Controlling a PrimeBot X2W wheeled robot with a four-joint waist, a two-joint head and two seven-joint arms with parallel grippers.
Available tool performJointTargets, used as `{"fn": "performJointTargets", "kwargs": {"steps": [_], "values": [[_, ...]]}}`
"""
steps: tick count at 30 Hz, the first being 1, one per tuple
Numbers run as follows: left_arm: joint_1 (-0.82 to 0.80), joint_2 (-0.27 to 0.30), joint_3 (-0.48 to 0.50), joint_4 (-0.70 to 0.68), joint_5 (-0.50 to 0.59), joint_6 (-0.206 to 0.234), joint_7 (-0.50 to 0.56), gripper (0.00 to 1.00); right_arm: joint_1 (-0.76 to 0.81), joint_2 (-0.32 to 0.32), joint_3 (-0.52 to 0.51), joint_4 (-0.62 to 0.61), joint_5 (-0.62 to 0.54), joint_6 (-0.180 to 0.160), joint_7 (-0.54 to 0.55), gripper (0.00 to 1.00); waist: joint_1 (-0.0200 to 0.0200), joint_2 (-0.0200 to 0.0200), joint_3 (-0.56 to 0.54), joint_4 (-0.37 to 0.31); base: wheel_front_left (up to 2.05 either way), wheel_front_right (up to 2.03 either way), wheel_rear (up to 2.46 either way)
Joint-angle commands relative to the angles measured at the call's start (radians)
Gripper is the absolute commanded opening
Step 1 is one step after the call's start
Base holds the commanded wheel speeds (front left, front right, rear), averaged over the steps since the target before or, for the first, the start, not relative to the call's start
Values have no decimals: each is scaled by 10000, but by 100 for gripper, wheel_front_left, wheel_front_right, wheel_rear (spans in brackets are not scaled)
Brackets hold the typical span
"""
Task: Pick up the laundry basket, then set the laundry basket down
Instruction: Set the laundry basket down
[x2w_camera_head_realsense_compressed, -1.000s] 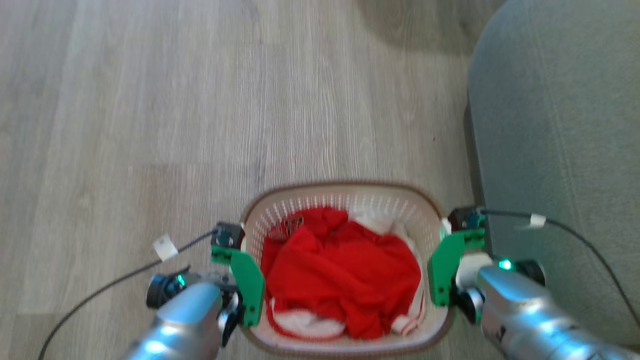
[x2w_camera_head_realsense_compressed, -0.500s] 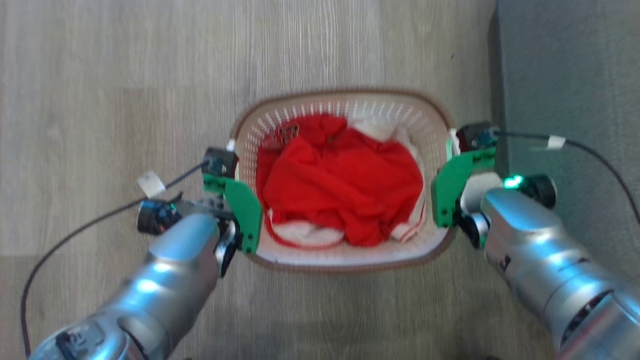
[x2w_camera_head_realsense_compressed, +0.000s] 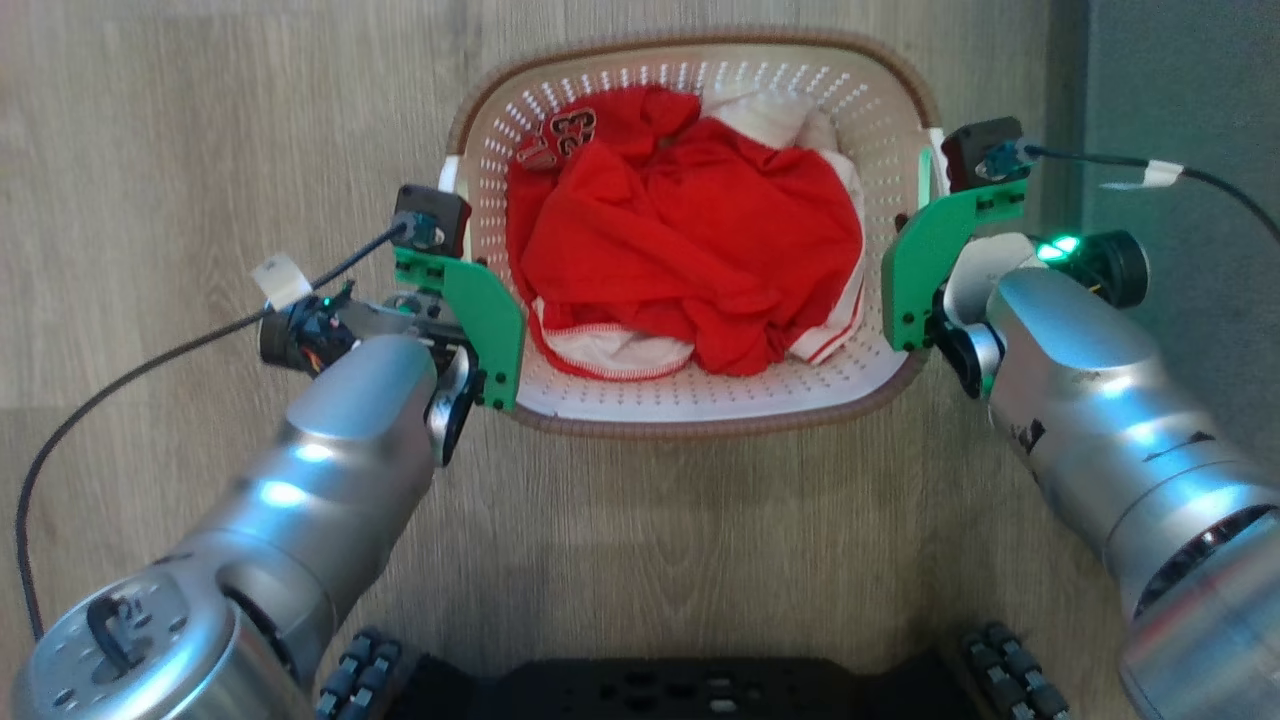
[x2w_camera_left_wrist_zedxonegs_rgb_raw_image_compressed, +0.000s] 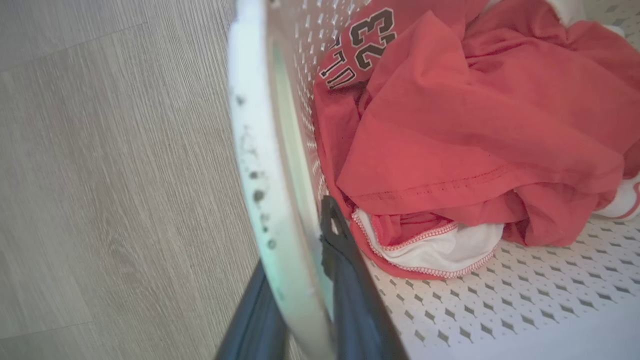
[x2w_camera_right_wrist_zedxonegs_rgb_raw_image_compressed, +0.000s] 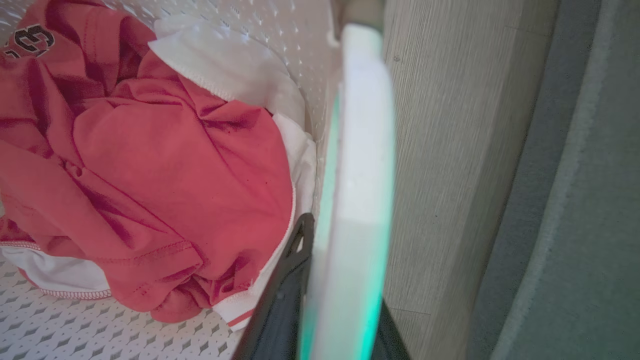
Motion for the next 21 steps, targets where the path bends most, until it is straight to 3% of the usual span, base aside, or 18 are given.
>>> {"fn": "performJointTargets", "kwargs": {"steps": [1,21], "values": [[-206,196,-56,-132,60,57,-125,0,60,121,6,-146,-231,60,-195,0,-2,1,349,10,0,0,0],[-788,196,-258,-277,-97,311,-312,0,-191,142,-1971,-144,-2326,60,-167,0,-2,1,1448,85,0,0,0]]}}
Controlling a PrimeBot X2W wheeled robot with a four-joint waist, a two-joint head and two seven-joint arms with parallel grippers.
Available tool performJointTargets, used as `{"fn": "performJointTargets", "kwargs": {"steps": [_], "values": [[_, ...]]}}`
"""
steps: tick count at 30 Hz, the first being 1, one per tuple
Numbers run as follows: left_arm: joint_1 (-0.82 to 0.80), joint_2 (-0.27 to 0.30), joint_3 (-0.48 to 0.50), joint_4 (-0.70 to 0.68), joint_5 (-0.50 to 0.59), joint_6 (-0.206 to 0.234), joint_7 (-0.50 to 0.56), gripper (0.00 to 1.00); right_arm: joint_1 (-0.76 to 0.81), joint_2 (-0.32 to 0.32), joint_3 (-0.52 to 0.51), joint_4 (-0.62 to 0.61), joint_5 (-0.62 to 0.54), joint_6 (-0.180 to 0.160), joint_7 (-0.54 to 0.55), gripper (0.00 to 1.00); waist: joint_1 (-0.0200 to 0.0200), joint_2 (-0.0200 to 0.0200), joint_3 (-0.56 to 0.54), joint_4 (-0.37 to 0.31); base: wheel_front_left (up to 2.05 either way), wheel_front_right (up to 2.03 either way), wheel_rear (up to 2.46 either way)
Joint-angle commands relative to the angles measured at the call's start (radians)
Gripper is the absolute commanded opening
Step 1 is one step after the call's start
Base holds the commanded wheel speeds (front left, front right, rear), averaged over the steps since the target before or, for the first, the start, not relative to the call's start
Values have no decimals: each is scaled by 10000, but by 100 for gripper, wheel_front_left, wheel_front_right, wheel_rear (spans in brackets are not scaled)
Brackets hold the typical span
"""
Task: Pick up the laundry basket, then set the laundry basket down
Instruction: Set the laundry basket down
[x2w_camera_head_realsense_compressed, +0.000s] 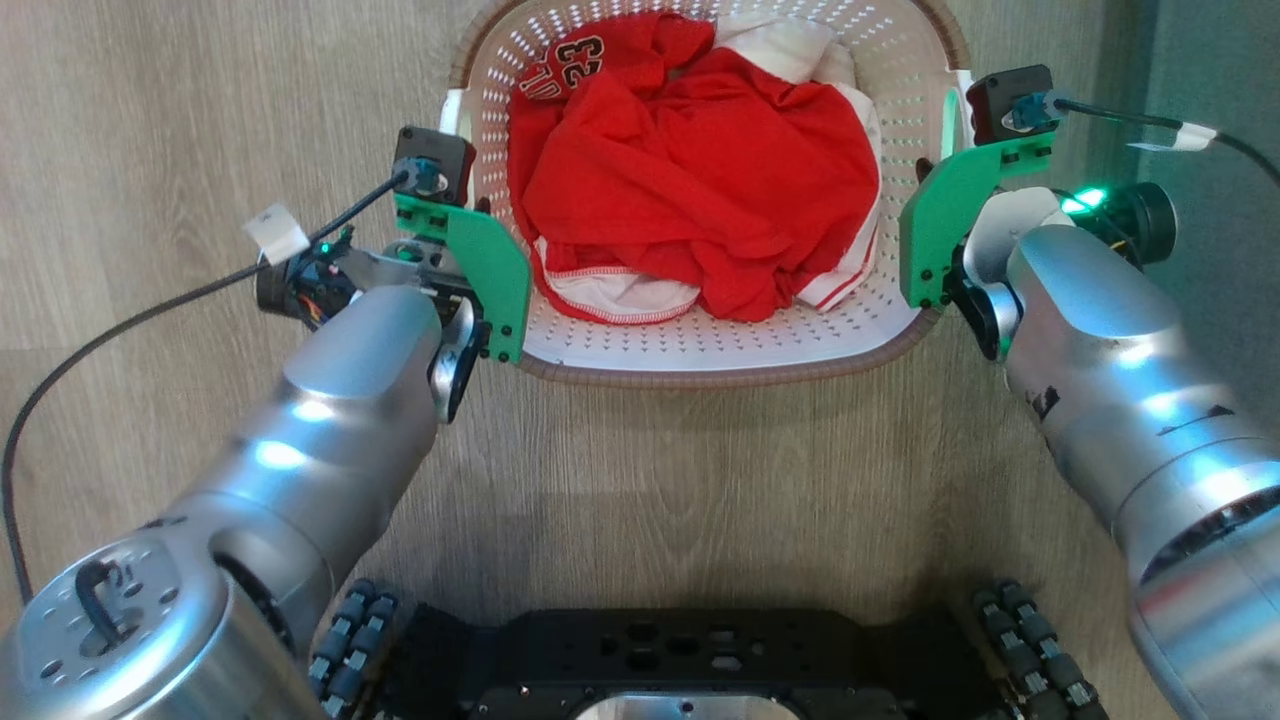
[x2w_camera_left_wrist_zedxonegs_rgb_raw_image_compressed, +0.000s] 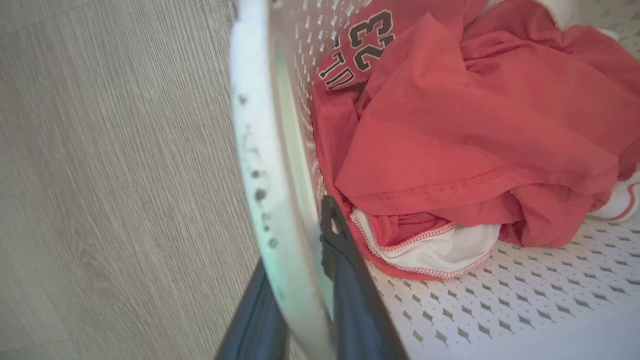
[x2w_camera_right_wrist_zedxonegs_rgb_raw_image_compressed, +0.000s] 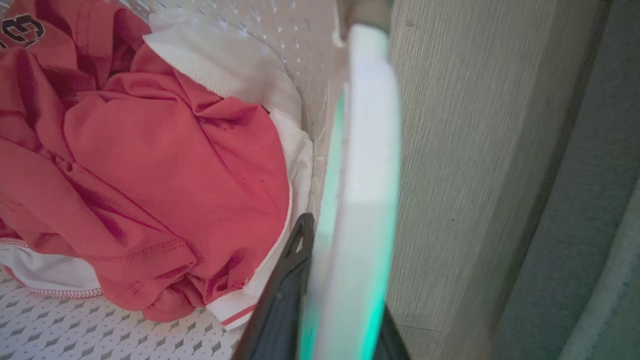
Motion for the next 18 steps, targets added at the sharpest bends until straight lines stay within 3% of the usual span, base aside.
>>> {"fn": "performJointTargets", "kwargs": {"steps": [1,12,13,14,15,16,17,18], "values": [[-86,196,-36,-55,23,56,-88,0,185,173,20,-131,-277,54,-51,0,0,0,44,-4,0,0,0],[-47,196,-114,-98,-144,97,147,0,274,223,-753,-131,-1129,54,-69,1,0,0,88,-31,0,0,0],[-27,196,-117,-116,-187,117,200,0,293,225,-818,-131,-1207,54,-75,19,0,0,73,-30,0,0,0],[-8,196,-118,-129,-234,143,242,7,315,227,-883,-131,-1277,54,-71,32,0,0,54,-29,0,0,0],[9,196,-122,-143,-268,165,280,20,337,229,-942,-131,-1335,54,-60,45,0,0,34,-25,0,0,0],[39,196,-133,-177,-324,210,357,45,369,231,-1009,-131,-1388,54,-58,78,0,0,-3,-3,0,0,0],[57,196,-137,-190,-363,230,414,49,379,231,-1021,-131,-1400,54,-62,85,0,0,-20,4,0,0,0],[77,196,-139,-199,-410,253,476,67,389,232,-1025,-131,-1406,54,-64,97,0,0,-38,8,0,0,0]]}}
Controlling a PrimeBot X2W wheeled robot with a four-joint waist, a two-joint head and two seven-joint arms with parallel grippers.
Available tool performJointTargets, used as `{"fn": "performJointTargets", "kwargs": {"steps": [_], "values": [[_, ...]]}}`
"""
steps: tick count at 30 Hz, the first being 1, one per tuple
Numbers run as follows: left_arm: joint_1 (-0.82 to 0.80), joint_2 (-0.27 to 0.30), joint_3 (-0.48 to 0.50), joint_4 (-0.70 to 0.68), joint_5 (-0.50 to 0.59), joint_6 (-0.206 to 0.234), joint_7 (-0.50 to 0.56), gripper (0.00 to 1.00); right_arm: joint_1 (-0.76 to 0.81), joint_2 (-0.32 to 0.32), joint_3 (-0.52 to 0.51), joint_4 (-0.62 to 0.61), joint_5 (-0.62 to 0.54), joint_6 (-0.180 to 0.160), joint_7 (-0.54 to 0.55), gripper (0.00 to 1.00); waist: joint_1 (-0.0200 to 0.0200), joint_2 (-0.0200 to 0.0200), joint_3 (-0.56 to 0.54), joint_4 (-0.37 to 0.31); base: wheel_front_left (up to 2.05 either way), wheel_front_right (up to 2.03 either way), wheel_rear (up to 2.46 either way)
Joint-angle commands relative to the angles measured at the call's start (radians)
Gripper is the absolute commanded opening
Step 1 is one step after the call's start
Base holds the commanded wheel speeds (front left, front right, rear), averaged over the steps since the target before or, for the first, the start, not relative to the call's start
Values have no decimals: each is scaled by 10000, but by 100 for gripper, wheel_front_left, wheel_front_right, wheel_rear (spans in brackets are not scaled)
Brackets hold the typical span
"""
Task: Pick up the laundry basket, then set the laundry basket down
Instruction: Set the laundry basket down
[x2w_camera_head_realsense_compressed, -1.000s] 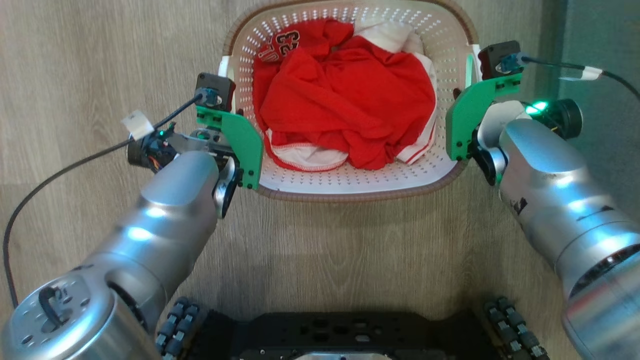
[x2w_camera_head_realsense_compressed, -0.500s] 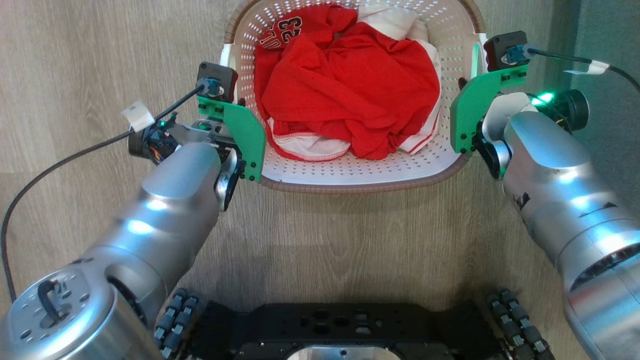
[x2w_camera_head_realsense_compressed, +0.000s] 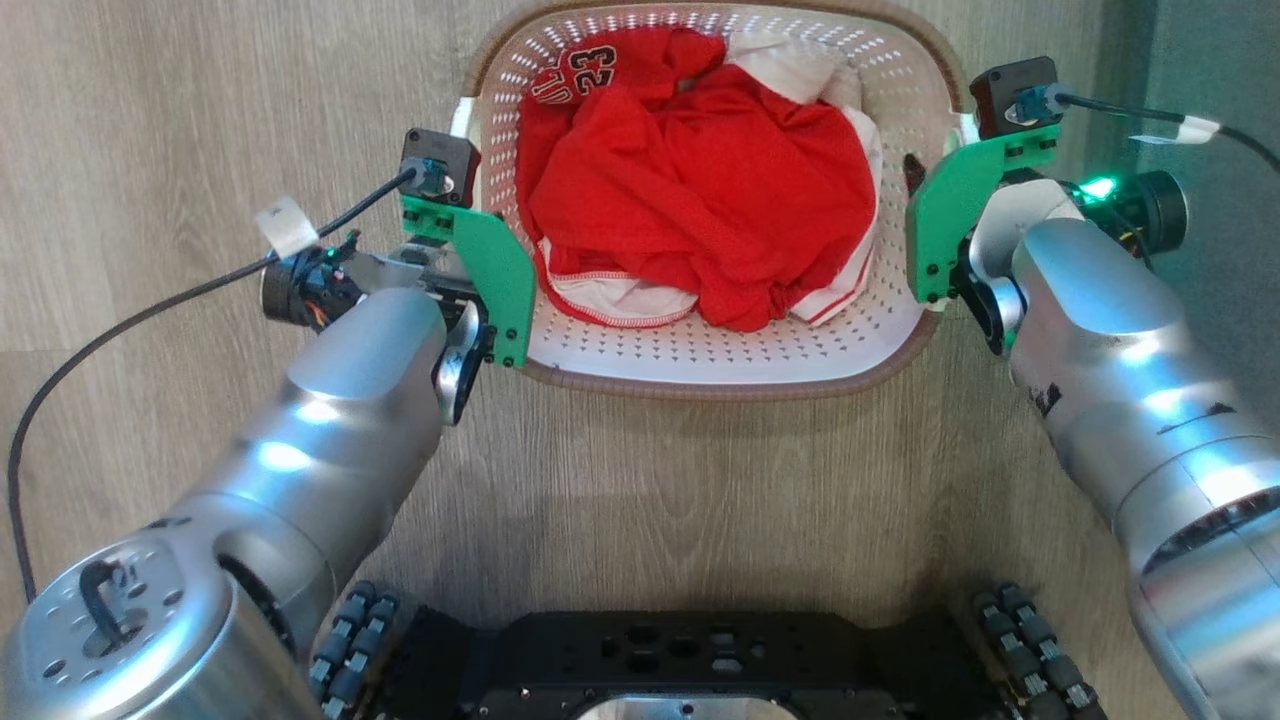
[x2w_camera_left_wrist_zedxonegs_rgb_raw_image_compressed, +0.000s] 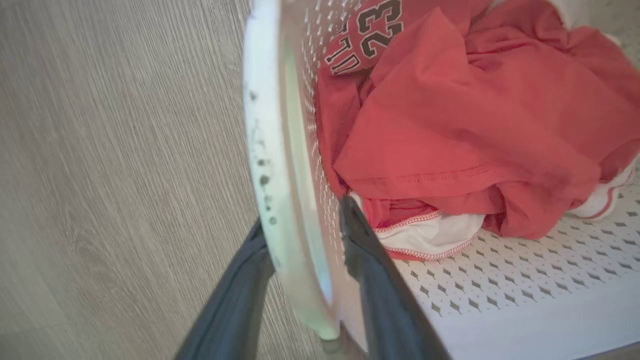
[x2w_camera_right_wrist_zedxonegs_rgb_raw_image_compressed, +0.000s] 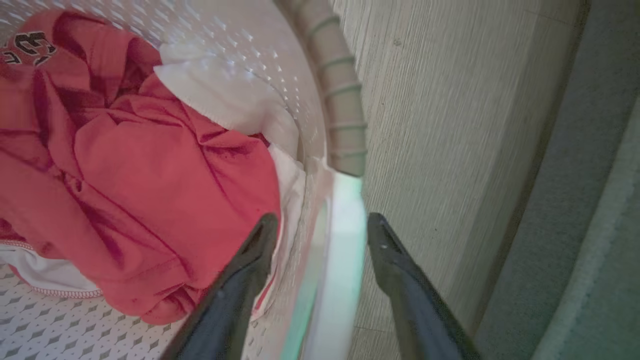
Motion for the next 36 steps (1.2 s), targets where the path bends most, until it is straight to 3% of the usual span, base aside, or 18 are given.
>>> {"fn": "performJointTargets", "kwargs": {"steps": [1,2,14,26,36], "values": [[101,196,15,-95,-141,95,66,91,387,205,73,-127,-55,12,-79,100,0,0,-32,6,0,0,0],[119,196,13,-101,-184,122,110,100,390,206,71,-127,-58,12,-91,100,0,0,-52,6,0,0,0],[221,196,-19,32,-381,231,-324,100,331,207,149,-128,28,12,-332,100,0,0,-549,-71,0,0,0],[378,196,-37,180,-366,-75,-1464,100,453,208,208,-334,318,12,-1305,100,0,0,-1762,-264,0,0,0],[549,250,722,-150,-164,-144,-2088,100,933,208,449,-846,515,12,-2257,100,0,0,-3082,-312,0,0,0]]}}
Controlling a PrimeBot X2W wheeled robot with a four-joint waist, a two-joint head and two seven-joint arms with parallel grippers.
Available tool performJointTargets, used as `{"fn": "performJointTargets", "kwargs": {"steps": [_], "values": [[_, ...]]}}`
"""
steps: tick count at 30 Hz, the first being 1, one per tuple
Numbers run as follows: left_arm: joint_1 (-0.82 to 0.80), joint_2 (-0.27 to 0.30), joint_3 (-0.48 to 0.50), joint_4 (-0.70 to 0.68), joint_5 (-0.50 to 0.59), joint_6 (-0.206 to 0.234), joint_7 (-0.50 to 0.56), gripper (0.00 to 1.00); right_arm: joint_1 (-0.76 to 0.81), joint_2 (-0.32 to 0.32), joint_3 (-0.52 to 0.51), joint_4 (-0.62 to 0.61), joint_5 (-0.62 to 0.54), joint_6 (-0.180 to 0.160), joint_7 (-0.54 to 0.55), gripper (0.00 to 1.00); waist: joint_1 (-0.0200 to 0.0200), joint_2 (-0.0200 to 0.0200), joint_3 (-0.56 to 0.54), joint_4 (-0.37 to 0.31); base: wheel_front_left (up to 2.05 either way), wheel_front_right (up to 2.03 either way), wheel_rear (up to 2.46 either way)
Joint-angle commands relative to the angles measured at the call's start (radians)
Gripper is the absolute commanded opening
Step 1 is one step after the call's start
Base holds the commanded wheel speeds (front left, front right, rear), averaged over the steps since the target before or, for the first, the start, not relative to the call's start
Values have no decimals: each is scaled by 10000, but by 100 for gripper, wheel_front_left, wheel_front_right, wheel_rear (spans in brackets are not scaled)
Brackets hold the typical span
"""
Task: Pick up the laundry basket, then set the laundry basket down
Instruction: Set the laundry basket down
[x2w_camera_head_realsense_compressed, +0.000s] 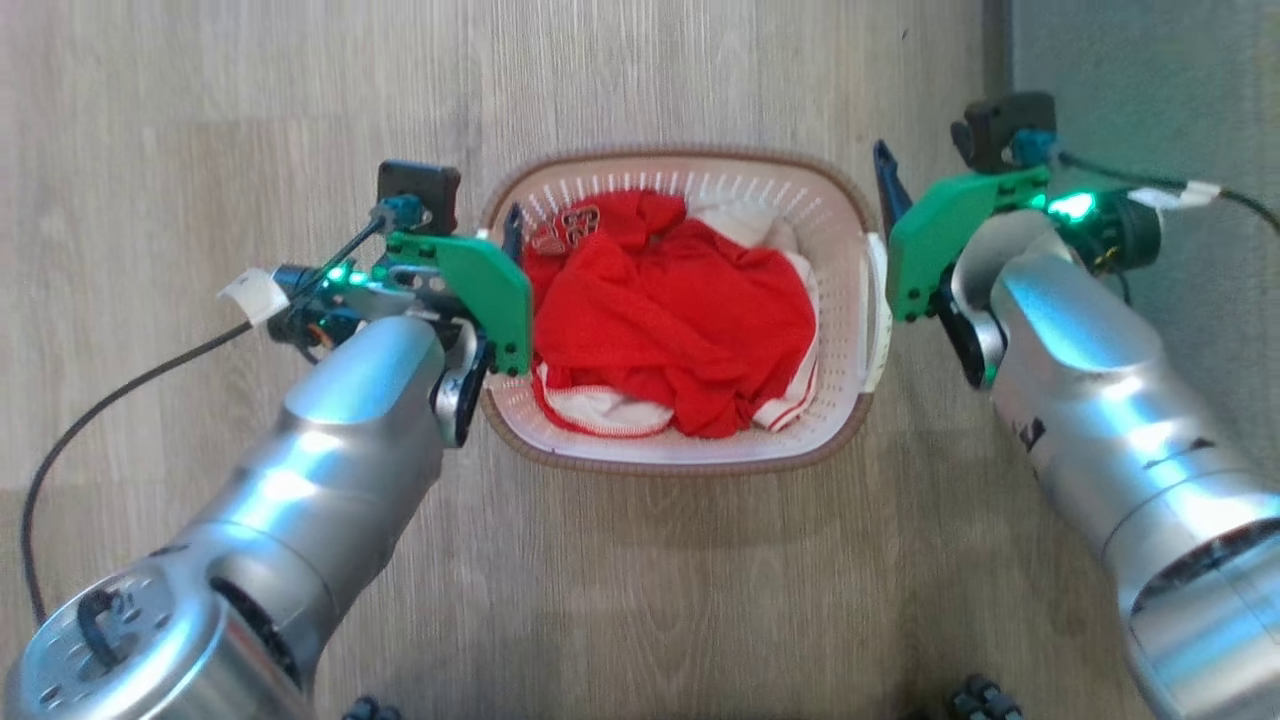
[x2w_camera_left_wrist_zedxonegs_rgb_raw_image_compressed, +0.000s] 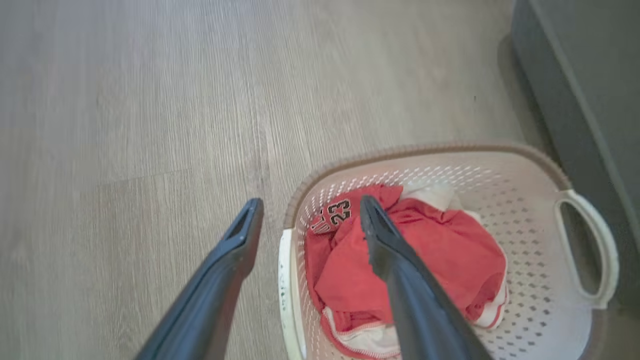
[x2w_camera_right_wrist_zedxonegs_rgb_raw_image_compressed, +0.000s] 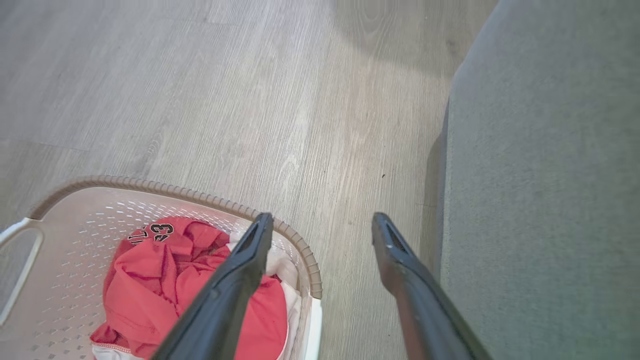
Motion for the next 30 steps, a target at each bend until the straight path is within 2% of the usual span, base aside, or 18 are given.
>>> {"fn": "performJointTargets", "kwargs": {"steps": [1,5,12,19,30], "values": [[45,282,334,-253,176,93,-119,100,368,192,77,-231,3,12,-144,100,1,-1,-403,3,0,0,0],[603,676,1568,-1557,1242,442,-122,100,726,192,-269,-888,-197,12,-208,100,1,-1,-1048,-16,0,0,0],[2720,1263,4214,-4185,3473,957,-124,100,2125,175,-1881,-2831,-1580,12,-213,100,1,-1,-2199,-73,0,0,0],[4993,1478,6136,-6209,5312,1032,-125,100,4010,188,-3347,-4832,-2654,12,-215,100,1,-1,-3339,21,0,0,0],[8112,1526,8261,-9041,7120,1118,-125,100,6854,191,-4251,-7731,-3132,12,-215,100,1,-1,-4861,251,0,0,0]]}}
